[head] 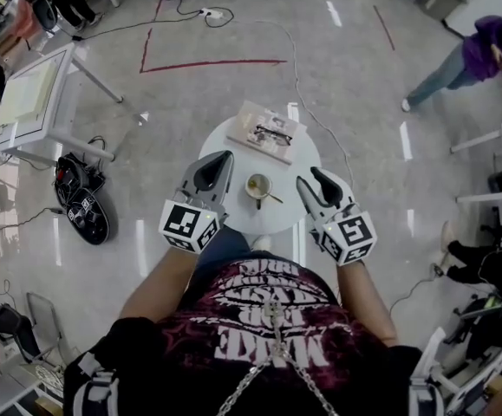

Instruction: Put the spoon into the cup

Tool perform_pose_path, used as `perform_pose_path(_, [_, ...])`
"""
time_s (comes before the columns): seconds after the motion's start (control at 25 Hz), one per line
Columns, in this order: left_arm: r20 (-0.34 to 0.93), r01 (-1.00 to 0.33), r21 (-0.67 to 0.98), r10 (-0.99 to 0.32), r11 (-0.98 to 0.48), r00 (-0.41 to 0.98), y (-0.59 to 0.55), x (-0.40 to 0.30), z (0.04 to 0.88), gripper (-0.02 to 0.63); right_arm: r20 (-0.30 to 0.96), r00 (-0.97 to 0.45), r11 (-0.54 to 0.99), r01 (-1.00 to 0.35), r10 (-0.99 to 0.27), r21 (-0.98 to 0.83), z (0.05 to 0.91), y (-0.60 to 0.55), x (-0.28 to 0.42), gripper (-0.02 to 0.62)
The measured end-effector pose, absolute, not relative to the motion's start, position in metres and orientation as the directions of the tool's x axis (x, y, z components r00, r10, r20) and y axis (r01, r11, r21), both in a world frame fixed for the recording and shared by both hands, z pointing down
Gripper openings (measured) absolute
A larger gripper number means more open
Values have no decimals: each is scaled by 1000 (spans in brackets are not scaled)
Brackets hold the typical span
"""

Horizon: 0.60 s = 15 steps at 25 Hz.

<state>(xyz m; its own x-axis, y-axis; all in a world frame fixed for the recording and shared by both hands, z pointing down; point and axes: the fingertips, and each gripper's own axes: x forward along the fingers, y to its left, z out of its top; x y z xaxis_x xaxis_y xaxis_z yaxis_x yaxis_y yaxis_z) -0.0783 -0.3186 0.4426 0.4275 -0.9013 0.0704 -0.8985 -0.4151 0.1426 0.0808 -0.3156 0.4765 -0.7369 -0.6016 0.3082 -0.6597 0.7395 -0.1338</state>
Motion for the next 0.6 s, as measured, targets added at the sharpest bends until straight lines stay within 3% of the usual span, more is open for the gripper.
perform_pose_path(0.28, [16,-898,130,-904,-422,427,-297,-59,415,29,183,-717,719,-692,-673,-68,425,-302,93,43])
perform_pose_path(0.6, [-2,-905,86,-908,-418,419,-275,-60,392,29,106,-712,705,-702,-694,-102,404,-287,99,32])
